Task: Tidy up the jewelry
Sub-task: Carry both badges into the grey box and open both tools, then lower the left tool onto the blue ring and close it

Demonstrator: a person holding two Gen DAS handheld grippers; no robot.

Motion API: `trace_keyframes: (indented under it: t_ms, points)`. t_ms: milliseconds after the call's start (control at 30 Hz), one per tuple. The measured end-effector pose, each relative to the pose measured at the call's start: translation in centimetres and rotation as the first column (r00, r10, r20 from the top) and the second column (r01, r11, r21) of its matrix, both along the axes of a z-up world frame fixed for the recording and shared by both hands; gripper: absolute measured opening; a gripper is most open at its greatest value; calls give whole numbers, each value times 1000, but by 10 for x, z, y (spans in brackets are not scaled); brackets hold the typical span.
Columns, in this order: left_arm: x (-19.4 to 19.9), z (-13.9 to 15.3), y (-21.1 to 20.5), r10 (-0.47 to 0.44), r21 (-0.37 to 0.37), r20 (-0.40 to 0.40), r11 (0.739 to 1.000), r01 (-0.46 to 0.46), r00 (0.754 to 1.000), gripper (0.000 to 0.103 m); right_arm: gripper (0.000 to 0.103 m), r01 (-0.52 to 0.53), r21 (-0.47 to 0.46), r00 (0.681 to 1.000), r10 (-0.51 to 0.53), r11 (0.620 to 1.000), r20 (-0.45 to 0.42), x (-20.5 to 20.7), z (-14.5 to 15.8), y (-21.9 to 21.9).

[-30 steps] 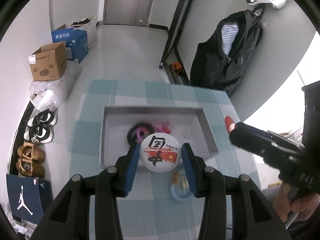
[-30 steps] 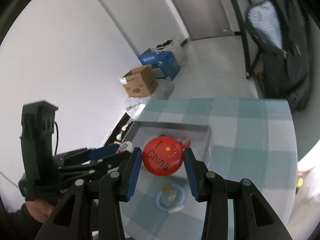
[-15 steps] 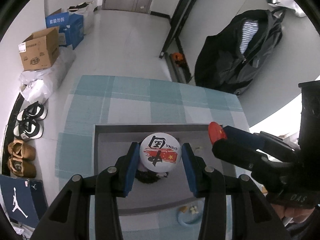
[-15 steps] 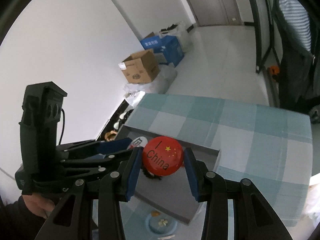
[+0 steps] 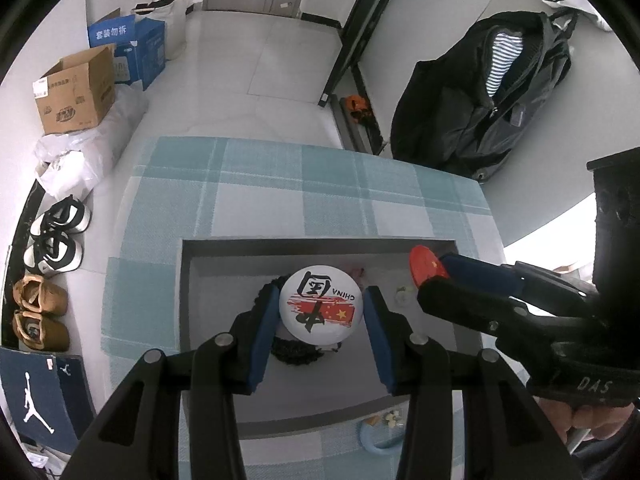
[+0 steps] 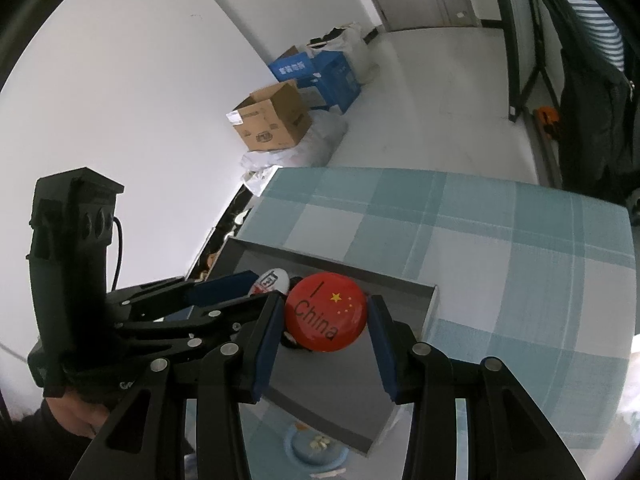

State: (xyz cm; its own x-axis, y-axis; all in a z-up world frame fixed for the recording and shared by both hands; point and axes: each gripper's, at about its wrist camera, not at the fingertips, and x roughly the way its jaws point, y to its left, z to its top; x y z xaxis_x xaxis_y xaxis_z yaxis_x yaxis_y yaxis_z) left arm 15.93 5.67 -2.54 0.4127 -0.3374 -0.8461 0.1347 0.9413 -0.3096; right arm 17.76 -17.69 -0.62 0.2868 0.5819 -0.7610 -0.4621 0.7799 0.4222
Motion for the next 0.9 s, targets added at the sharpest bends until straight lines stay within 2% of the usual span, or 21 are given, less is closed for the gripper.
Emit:
trace_keyframes:
  t_ms: [133,300,333,367,467,533,667,900]
  points:
    - [-5,4,-2,-10,21,39,1000,10,999,38,42,8,0,1000,-8,1000,16,-2,1,-2]
    - [-8,7,1,3,-3,44,1000,-3,999,38,44,27,8,1000,-27,1000,13,-1,3,-7]
    - [-10,9,1,2,-1,56,1000,-2,998,38,47,29,11,999,-29,1000,13,-1,5,-8]
    - [-12,11,1,-3,-2,72,1000,4,997,44,54,32,18,999,-32,999,17,-2,7,-9]
    - [-16,16,1,-5,6,104,1000,4,995,62,56,36,44,999,-37,998,37,-4,14,-14]
    - [-19,18,3,5,10,122,1000,-6,992,63,56,46,50,997,-48,998,54,-6,18,-17]
    - [-25,19,9,28,2,139,1000,-28,990,63,70,85,71,993,-90,994,78,-11,25,-29]
    - [-50,25,3,-2,-28,186,1000,7,982,63,74,139,95,986,-147,986,81,-26,29,-45]
